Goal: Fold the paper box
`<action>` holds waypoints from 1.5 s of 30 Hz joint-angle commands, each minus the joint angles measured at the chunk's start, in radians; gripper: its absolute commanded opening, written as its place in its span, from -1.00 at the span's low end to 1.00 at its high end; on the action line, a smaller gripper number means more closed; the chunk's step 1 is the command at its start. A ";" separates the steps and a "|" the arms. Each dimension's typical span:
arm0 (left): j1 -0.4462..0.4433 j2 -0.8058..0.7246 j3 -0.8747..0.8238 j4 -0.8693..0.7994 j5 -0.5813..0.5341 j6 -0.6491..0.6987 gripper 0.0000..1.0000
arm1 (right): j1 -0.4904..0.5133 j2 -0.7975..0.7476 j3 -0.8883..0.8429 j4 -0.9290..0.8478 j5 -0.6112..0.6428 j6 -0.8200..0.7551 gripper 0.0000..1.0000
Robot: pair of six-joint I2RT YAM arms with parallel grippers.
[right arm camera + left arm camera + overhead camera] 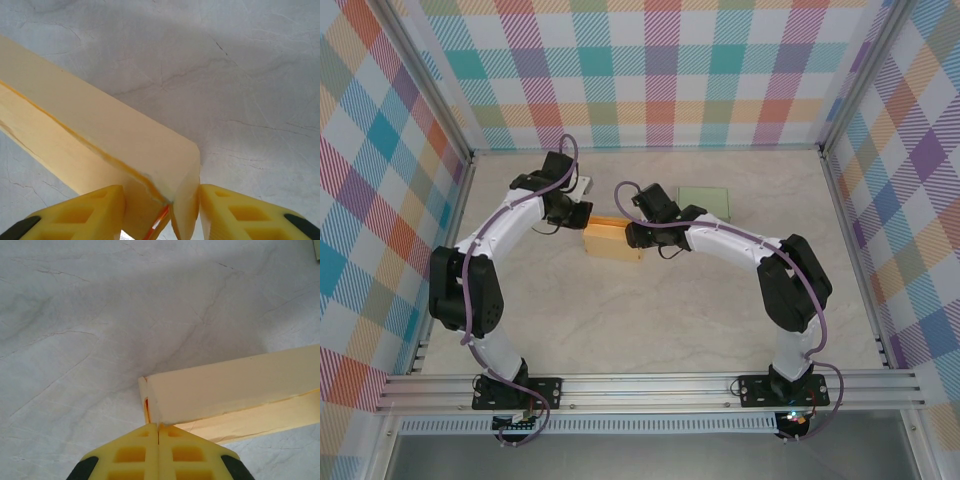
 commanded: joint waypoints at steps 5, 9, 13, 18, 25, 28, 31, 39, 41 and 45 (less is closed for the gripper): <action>0.006 -0.019 -0.041 -0.022 -0.007 -0.006 -1.00 | 0.003 0.064 -0.014 -0.080 0.035 -0.012 -0.13; 0.004 -0.024 -0.049 -0.025 -0.058 0.003 -1.00 | 0.005 0.060 -0.011 -0.081 0.035 -0.014 -0.12; 0.005 -0.032 -0.059 -0.025 -0.080 0.011 -1.00 | 0.004 0.058 -0.011 -0.082 0.031 -0.013 -0.12; 0.001 -0.032 -0.074 -0.016 -0.069 0.003 -1.00 | 0.004 0.053 -0.001 -0.087 0.019 -0.013 -0.11; -0.014 -0.026 -0.079 0.003 -0.075 -0.012 -1.00 | 0.004 0.010 0.019 -0.096 -0.028 -0.012 -0.01; -0.020 -0.024 -0.076 0.003 -0.082 -0.013 -1.00 | 0.004 -0.011 0.036 -0.105 -0.045 -0.013 0.06; -0.026 -0.024 -0.073 0.001 -0.091 -0.015 -1.00 | 0.003 -0.036 0.046 -0.111 -0.047 -0.016 0.16; -0.034 -0.026 -0.074 0.006 -0.096 -0.018 -1.00 | 0.001 -0.047 0.062 -0.161 -0.029 -0.002 -0.16; -0.035 -0.025 -0.073 0.005 -0.097 -0.019 -1.00 | 0.001 -0.045 0.051 -0.167 -0.012 0.011 -0.16; -0.038 -0.026 -0.078 0.007 -0.097 -0.018 -1.00 | 0.001 -0.041 0.033 -0.154 0.009 0.008 -0.16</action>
